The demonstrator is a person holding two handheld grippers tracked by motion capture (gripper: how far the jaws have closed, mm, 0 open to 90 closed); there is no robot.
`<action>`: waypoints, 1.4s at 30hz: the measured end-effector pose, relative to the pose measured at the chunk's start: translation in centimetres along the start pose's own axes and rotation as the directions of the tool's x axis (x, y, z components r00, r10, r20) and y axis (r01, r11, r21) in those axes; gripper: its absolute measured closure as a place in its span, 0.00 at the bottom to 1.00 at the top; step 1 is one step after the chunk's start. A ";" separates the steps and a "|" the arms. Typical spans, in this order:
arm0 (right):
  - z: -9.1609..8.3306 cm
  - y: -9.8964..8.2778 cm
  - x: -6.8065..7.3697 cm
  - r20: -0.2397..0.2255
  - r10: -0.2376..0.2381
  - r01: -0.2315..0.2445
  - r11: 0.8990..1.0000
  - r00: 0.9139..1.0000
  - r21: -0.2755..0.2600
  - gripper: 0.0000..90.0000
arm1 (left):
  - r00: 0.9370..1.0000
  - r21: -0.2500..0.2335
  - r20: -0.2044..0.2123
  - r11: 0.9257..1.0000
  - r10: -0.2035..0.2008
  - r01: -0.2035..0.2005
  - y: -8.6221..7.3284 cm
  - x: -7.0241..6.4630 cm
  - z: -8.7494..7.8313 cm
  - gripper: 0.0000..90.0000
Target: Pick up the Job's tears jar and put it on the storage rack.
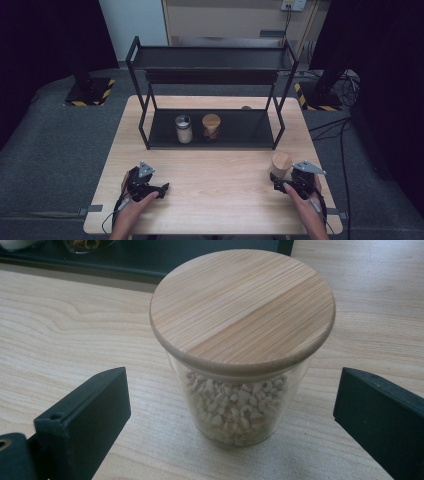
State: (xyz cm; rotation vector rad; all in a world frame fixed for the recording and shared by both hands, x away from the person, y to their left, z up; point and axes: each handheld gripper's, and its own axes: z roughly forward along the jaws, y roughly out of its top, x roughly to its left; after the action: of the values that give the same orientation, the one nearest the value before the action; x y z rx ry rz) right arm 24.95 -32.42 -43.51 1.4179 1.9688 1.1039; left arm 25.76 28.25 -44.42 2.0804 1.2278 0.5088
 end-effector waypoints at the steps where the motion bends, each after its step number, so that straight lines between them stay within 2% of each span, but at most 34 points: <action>1: 0.1 0.0 0.0 0.000 0.000 0.000 1.000 1.000 0.000 0.02 | 1.000 0.000 0.000 1.000 0.000 0.000 0.0 0.0 0.0 0.00; 27: 2.1 0.4 0.3 0.013 0.006 -0.006 1.000 1.000 -0.008 0.05 | 1.000 0.000 0.000 1.000 0.000 0.000 0.0 0.0 0.0 0.00; 42: 2.5 0.3 0.5 0.038 0.009 -0.008 0.999 0.999 -0.034 0.13 | 1.000 0.000 0.000 1.000 0.000 0.000 0.0 0.0 0.0 0.00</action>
State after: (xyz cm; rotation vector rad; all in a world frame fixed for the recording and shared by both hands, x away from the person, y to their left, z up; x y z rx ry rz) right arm 26.83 -31.06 -44.63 1.4206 1.9107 1.1004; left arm 25.76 28.24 -44.42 2.0802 1.2279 0.5090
